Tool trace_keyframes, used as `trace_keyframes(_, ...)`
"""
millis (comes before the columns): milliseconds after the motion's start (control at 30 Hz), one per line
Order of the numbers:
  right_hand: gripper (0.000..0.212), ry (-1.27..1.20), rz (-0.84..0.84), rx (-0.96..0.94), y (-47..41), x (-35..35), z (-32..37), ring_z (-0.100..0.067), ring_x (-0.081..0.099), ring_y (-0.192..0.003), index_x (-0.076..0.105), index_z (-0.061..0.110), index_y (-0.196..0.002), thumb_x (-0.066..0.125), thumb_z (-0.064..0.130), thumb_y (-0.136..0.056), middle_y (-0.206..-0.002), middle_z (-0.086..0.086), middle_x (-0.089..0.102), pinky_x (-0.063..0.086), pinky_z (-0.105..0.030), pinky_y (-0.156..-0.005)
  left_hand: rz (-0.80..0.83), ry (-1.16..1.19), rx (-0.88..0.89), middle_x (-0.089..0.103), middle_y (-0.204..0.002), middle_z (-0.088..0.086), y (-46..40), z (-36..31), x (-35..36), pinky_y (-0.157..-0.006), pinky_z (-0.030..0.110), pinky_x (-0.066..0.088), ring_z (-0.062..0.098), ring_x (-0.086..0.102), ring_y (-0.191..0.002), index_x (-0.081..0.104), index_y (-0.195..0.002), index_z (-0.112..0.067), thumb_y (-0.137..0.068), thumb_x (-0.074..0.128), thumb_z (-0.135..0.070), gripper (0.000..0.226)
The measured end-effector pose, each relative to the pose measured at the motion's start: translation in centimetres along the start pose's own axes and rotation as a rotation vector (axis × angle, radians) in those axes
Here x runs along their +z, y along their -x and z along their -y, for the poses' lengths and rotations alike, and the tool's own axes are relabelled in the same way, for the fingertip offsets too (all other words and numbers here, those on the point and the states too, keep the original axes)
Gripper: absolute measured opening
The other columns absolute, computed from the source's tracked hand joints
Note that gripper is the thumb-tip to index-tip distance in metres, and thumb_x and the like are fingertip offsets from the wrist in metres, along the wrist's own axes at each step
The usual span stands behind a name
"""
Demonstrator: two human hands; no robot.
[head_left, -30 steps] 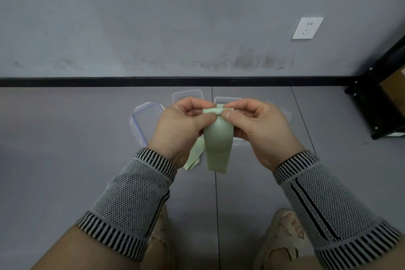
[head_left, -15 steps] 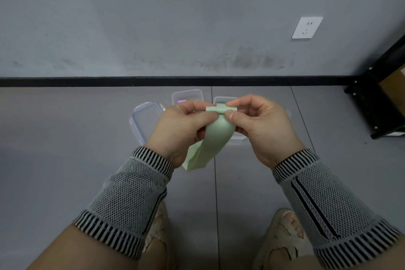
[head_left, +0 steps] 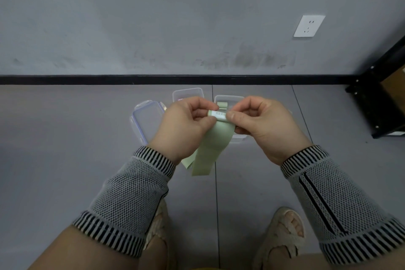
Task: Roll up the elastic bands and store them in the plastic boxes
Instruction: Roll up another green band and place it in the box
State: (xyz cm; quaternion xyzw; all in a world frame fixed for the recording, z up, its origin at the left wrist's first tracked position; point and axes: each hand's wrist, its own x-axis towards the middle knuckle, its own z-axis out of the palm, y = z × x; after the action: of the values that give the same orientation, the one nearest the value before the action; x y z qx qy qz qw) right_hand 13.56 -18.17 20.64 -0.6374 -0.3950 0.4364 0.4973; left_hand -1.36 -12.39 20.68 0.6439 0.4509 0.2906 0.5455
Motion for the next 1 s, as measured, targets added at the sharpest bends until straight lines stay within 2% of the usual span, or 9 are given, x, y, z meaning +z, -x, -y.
trace_keyframes(100,0.007,0.067,0.063,0.052,0.0,0.0,0.0,-0.017,0.061,-0.067,0.066,0.010,-0.080,0.072,0.007,-0.079,-0.077,-0.015,0.065,0.053,-0.021,-0.062,-0.014,-0.172,0.046,0.072,-0.085,-0.004,-0.1,0.4,0.0,-0.076,0.028,0.054,0.009,0.067,-0.077,0.056,-0.094,-0.031,-0.084,0.062,-0.004,0.029)
trace_keyframes(167,0.005,0.144,0.159,0.088,0.1,-0.1,0.0,-0.015,0.062,-0.073,0.070,0.013,-0.087,0.070,0.012,-0.082,-0.083,-0.014,0.069,0.053,-0.020,-0.064,-0.011,-0.243,0.070,0.071,-0.089,-0.008,0.1,0.5,0.2,-0.082,0.032,0.054,0.007,0.067,-0.080,0.050,-0.099,-0.035,-0.084,0.063,-0.007,0.034)
trace_keyframes(267,0.009,0.260,0.237,0.107,0.2,-0.1,0.1,-0.009,0.061,-0.072,0.073,0.017,-0.088,0.064,0.018,-0.087,-0.081,-0.006,0.071,0.051,-0.016,-0.063,-0.037,-0.337,0.094,0.060,-0.104,-0.016,0.3,0.3,0.4,-0.081,0.028,0.054,0.001,0.066,-0.075,0.047,-0.111,-0.032,-0.083,0.066,-0.012,0.040)
trace_keyframes(333,0.009,0.189,0.211,0.149,0.2,-0.3,0.3,-0.010,0.058,-0.069,0.072,0.014,-0.085,0.063,0.014,-0.088,-0.079,-0.006,0.066,0.048,-0.018,-0.060,-0.054,-0.315,0.080,0.056,-0.110,-0.018,0.2,0.3,0.3,-0.078,0.022,0.052,-0.002,0.065,-0.075,0.047,-0.114,-0.030,-0.082,0.069,-0.018,0.040)
trace_keyframes(500,0.010,-0.222,0.214,0.339,0.0,-0.6,0.5,-0.013,0.053,-0.064,0.065,0.010,-0.081,0.060,0.005,-0.087,-0.074,-0.006,0.061,0.038,-0.022,-0.058,0.072,-0.257,0.004,0.065,-0.076,-0.012,-0.3,0.9,-0.1,-0.071,0.030,0.048,0.005,0.058,-0.069,0.057,-0.093,-0.034,-0.085,0.063,-0.038,0.010)
trace_keyframes(600,0.007,-0.304,0.207,0.393,0.1,-0.6,0.5,-0.013,0.055,-0.064,0.065,0.008,-0.085,0.059,0.005,-0.086,-0.074,-0.005,0.062,0.036,-0.022,-0.057,0.042,-0.216,0.057,0.060,-0.066,-0.016,-0.5,1.0,-0.3,-0.070,0.033,0.050,0.006,0.055,-0.065,0.060,-0.083,-0.033,-0.076,0.060,-0.039,0.009)
trace_keyframes(733,0.008,-0.332,0.161,0.386,0.0,-0.4,0.4,-0.013,0.054,-0.063,0.063,0.010,-0.081,0.060,0.003,-0.085,-0.073,-0.005,0.061,0.037,-0.020,-0.052,0.005,-0.083,0.102,0.057,-0.068,-0.009,-0.4,0.4,-0.6,-0.068,0.030,0.049,0.011,0.054,-0.066,0.062,-0.082,-0.025,-0.083,0.066,-0.021,0.007)
trace_keyframes(900,0.013,-0.287,0.133,0.293,0.4,0.7,-0.1,-0.011,0.052,-0.060,0.061,0.010,-0.074,0.064,0.000,-0.082,-0.068,-0.004,0.059,0.036,-0.022,-0.054,-0.029,-0.028,0.033,0.068,-0.076,0.008,-0.4,0.3,-0.3,-0.069,0.038,0.053,0.017,0.061,-0.068,0.065,-0.082,-0.018,-0.079,0.074,-0.024,0.012)
trace_keyframes(1000,0.012,-0.193,0.116,0.152,0.5,1.1,-0.4,-0.014,0.056,-0.064,0.063,0.010,-0.079,0.071,0.001,-0.077,-0.071,-0.007,0.062,0.043,-0.024,-0.060,-0.013,0.064,-0.022,0.069,-0.072,0.008,-0.4,0.1,-0.6,-0.068,0.036,0.053,0.017,0.063,-0.065,0.066,-0.079,-0.014,-0.079,0.074,-0.017,0.008)
